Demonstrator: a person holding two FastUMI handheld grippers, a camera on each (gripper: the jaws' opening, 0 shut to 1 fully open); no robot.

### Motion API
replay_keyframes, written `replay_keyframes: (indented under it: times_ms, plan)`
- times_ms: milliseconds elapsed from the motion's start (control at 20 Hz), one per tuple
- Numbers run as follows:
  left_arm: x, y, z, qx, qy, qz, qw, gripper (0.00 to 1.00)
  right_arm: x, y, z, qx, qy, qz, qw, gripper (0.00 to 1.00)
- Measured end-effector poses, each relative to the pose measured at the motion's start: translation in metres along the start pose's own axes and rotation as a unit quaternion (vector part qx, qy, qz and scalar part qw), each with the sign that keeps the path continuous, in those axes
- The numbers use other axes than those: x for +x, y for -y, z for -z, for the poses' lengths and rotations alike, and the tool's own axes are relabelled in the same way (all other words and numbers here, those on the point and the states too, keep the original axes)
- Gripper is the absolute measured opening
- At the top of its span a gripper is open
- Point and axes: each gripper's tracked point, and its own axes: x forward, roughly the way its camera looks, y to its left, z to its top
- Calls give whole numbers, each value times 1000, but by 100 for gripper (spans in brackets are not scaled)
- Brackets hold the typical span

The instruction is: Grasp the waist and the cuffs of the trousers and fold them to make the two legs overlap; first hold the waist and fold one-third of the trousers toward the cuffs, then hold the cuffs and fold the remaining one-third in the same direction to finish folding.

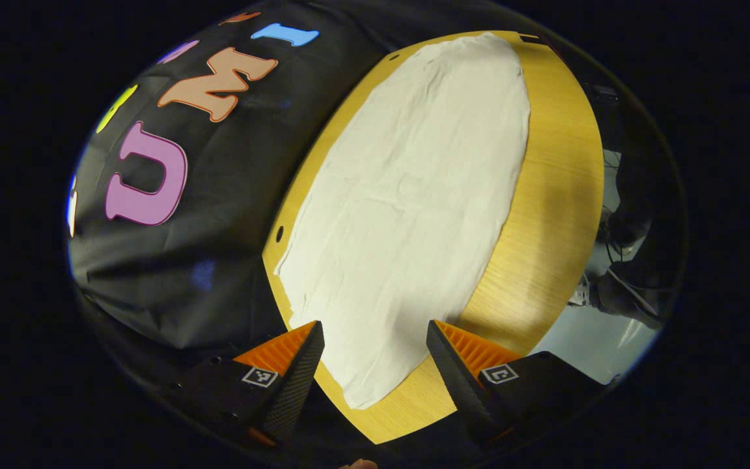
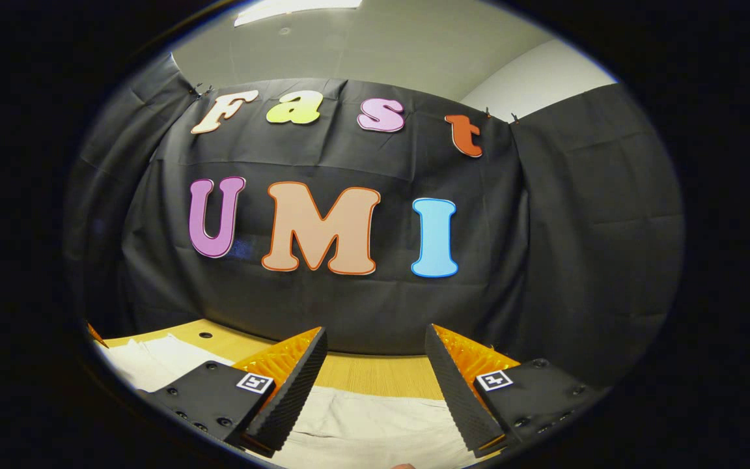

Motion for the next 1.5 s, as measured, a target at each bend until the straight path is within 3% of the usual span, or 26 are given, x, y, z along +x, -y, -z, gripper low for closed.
replay_keyframes:
  times_ms: [300, 550, 900, 950, 1100, 1300, 1350, 1500]
  plan:
    - [11, 21, 22, 45, -28, 39, 998, 97, -1, -4, 5, -12, -6, -5, 1000, 97]
    - [27, 20, 20, 92, -23, 46, 994, 77, -1, -6, 3, -26, -7, -8, 1000, 98]
    - [46, 9, 14, 95, -15, 57, 994, 77, 0, -21, 5, -27, -9, -7, 1000, 98]
    - [50, 5, 13, 101, -14, 56, 993, 67, 0, -24, 4, -29, -9, -8, 1000, 98]
    - [60, 6, 15, 115, -14, 64, 991, 52, -2, -31, 7, -38, -9, -6, 999, 98]
    - [61, 14, 17, 106, -15, 92, 990, 9, -8, -35, 13, -65, -15, -3, 998, 98]
    - [62, 14, 18, 109, -11, 93, 990, 4, -9, -33, 17, -80, -19, -2, 997, 98]
    - [61, 13, 16, 114, -1, 84, 990, 2, -19, -26, 31, -144, -38, -4, 989, 98]
